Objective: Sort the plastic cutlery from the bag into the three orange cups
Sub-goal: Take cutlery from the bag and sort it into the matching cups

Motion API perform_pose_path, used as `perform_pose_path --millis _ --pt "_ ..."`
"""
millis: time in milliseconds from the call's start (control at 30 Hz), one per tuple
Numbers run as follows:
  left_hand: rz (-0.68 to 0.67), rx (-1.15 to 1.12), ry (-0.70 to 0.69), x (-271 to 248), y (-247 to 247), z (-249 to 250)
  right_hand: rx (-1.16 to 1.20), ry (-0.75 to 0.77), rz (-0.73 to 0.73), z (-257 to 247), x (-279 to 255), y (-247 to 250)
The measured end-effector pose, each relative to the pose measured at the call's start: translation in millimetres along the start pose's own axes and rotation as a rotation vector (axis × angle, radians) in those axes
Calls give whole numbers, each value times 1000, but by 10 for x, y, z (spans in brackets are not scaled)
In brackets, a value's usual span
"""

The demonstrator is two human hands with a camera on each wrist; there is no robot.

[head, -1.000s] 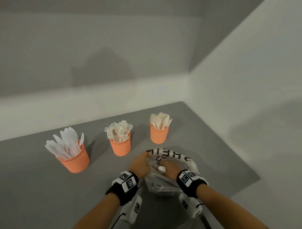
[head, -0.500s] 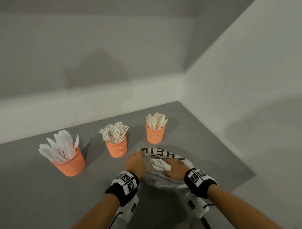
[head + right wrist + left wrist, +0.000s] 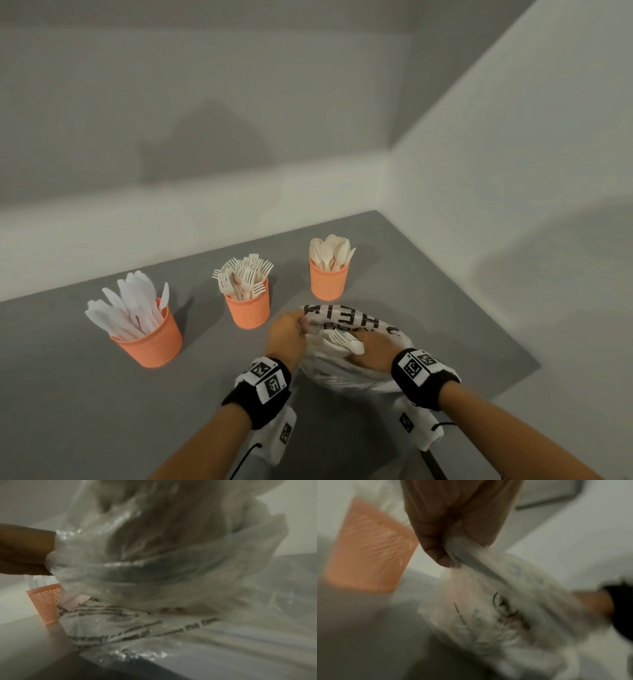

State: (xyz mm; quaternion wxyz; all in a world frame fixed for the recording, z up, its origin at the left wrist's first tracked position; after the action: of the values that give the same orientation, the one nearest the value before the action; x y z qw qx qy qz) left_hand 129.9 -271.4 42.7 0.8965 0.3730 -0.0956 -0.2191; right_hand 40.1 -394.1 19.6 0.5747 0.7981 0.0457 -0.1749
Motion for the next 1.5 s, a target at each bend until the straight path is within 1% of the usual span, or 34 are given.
perform_pose_path --millis 67,133,167,267,333,400,433,467,500,533,567,600,633,700,733,800,833,900,933,1000,1067,1133,1200,1233,1267,1300,1367,1433,1500 --pt "-16 125 -18 -18 -13 46 38 29 28 8 6 42" --pt "-83 152 5 -5 -78 43 117 54 65 5 12 97" --pt "-124 136 2 5 -120 61 200 47 95 3 5 136" --pt "-200 65 -68 24 -170 225 623 25 223 70 52 263" --pt "-261 -4 -53 36 -202 249 784 12 309 107 53 399" --pt "-293 1 -53 39 -189 253 972 8 359 107 47 550" --pt "-260 6 -74 60 -133 262 1048 14 389 84 34 658" --pt "-180 -7 -106 80 -25 283 1111 15 425 71 39 759" --pt "-73 -50 -125 89 122 288 1170 14 449 46 44 846" --pt "42 -138 -120 72 295 283 1246 21 465 15 59 912" --pt "125 -270 -82 53 444 244 1317 38 469 -31 78 968" --pt "167 -428 -27 34 539 177 1377 51 471 -73 106 1002" --pt "164 -588 45 11 581 109 1419 62 470 -128 133 1035" --pt "77 -852 238 -51 512 -47 1489 89 474 -266 186 1079" --pt "26 -944 350 -106 451 -124 1516 104 468 -356 221 1082" --pt "-55 -1052 536 -238 345 -268 1537 132 457 -552 288 1084" --pt "-97 -1079 601 -301 295 -327 1530 142 458 -651 306 1085" --pt "-188 -1135 687 -405 214 -397 1509 164 482 -847 321 1097" --pt "-222 -1171 715 -447 200 -403 1502 176 491 -946 328 1095" --pt "-247 -1271 735 -466 213 -391 1487 201 509 -1125 344 1097" --pt "-244 -1363 696 -423 292 -333 1502 195 517 -1257 383 1029" --pt "-238 -1413 642 -377 376 -268 1578 163 501 -1354 423 888" --pt "-263 -1400 588 -345 433 -209 1625 120 512 -1402 465 761" --pt "-291 -1331 576 -352 445 -207 1631 101 523 -1412 488 726" --pt "-326 -1231 558 -365 461 -207 1639 84 506 -1437 501 716" --pt "-347 -1114 526 -367 490 -234 1641 81 447 -1480 522 712" --pt "-369 -963 423 -326 576 -265 1644 98 261 -1565 614 640" --pt "-337 -954 306 -226 727 -269 1610 171 35 -1713 649 564" --pt "-357 -1097 215 -151 852 -194 1523 262 -205 -1903 603 437"
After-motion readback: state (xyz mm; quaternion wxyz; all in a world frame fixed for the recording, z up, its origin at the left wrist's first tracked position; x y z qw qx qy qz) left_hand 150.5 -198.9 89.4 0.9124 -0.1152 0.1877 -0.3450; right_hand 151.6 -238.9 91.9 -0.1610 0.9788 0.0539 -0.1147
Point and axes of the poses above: each hand's wrist, its own x-axis towards the middle knuckle, its own y-axis out of the back of the hand, z = x × y, the point moved 10 cm from there along x, towards the middle knuckle, and after that the axes turned 1 degree about z, right-handed, at the moved point
